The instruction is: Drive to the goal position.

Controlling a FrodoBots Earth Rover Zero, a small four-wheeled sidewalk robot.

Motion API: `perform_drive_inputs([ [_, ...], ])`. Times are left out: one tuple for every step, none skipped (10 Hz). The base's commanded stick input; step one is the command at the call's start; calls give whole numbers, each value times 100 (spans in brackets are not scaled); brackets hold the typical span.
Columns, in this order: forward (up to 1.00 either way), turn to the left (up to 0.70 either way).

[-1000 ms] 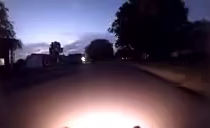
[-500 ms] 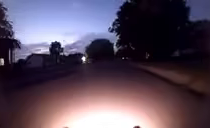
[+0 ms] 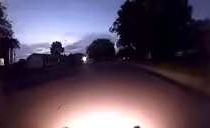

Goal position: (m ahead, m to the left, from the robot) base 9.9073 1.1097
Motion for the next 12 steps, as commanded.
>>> perform_drive_inputs([
  [70,0],
  [70,0],
  [70,0],
  [70,0],
  [70,0],
  [70,0],
  [70,0],
  [70,0],
  [70,0],
  [70,0],
  [70,0],
  [70,0],
])
